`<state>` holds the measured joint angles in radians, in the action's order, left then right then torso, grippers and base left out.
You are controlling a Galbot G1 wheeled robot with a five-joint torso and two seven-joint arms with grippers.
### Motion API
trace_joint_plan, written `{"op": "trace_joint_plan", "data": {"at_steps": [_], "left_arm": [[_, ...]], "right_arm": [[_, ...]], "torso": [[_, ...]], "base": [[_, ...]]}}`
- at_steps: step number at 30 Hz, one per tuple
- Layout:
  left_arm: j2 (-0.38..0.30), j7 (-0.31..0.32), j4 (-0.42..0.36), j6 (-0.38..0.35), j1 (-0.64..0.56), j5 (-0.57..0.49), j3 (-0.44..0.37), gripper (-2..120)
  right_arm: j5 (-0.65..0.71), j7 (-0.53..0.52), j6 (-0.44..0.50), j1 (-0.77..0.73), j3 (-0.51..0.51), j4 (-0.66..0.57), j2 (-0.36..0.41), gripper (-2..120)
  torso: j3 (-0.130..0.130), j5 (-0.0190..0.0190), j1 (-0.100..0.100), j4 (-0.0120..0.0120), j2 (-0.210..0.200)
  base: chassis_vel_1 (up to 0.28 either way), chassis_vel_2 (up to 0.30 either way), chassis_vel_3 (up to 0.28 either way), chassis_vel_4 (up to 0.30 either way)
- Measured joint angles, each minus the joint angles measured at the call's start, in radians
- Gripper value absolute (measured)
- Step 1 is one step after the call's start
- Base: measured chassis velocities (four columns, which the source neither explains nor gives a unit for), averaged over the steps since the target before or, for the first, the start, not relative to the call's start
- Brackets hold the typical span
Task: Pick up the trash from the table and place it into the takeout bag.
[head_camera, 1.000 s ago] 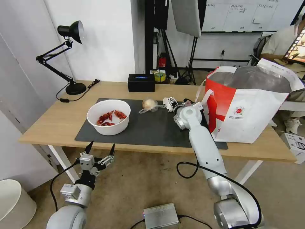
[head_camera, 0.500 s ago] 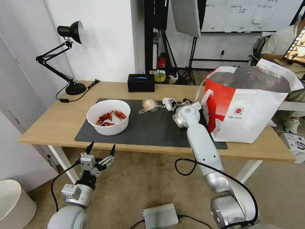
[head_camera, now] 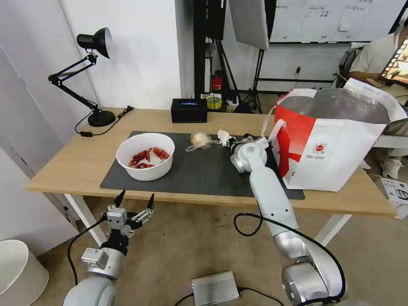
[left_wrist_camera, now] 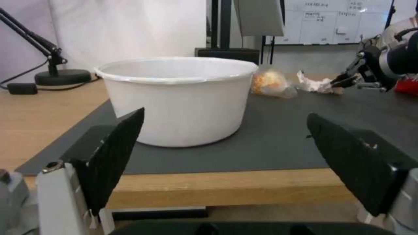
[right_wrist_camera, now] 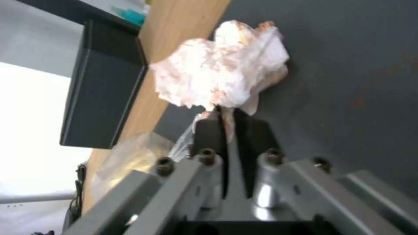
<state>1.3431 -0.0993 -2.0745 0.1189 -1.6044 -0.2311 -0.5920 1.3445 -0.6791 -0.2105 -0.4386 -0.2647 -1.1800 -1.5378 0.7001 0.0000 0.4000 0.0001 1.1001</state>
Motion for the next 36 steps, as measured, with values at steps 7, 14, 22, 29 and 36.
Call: {"op": "trace_joint_plan", "data": {"at_steps": [7, 14, 22, 29, 36], "left_arm": [[0.003, 0.000, -0.004, 0.001, 0.000, 0.000, -0.001, 100], [0.010, -0.001, -0.007, 0.003, 0.001, 0.000, -0.002, 100], [0.015, -0.001, -0.011, 0.003, -0.001, 0.002, 0.000, 100], [0.019, -0.002, -0.017, 0.004, -0.006, 0.004, -0.004, 100], [0.024, -0.002, -0.019, 0.005, -0.008, 0.004, -0.008, 100]], "right_arm": [[-0.063, 0.027, 0.013, -0.023, 0.036, -0.060, 0.024, 0], [-0.132, 0.049, 0.031, -0.063, 0.072, -0.130, 0.060, 0], [-0.197, 0.081, 0.046, -0.084, 0.101, -0.184, 0.090, 0], [-0.210, 0.088, 0.051, -0.084, 0.110, -0.206, 0.101, 0], [-0.248, 0.120, 0.052, -0.102, 0.135, -0.255, 0.122, 0]], "torso": [[0.000, -0.0001, 0.000, 0.0000, 0.000], [0.000, 0.0000, 0.000, -0.0001, 0.000], [0.000, 0.0000, 0.000, -0.0001, 0.000], [0.000, 0.0000, 0.000, -0.0001, 0.000], [0.000, 0.0000, 0.000, -0.0001, 0.000]], "base": [[0.000, 0.000, 0.000, 0.000], [0.000, 0.000, 0.000, 0.000], [0.000, 0.000, 0.000, 0.000], [0.000, 0.000, 0.000, 0.000], [0.000, 0.000, 0.000, 0.000]]}}
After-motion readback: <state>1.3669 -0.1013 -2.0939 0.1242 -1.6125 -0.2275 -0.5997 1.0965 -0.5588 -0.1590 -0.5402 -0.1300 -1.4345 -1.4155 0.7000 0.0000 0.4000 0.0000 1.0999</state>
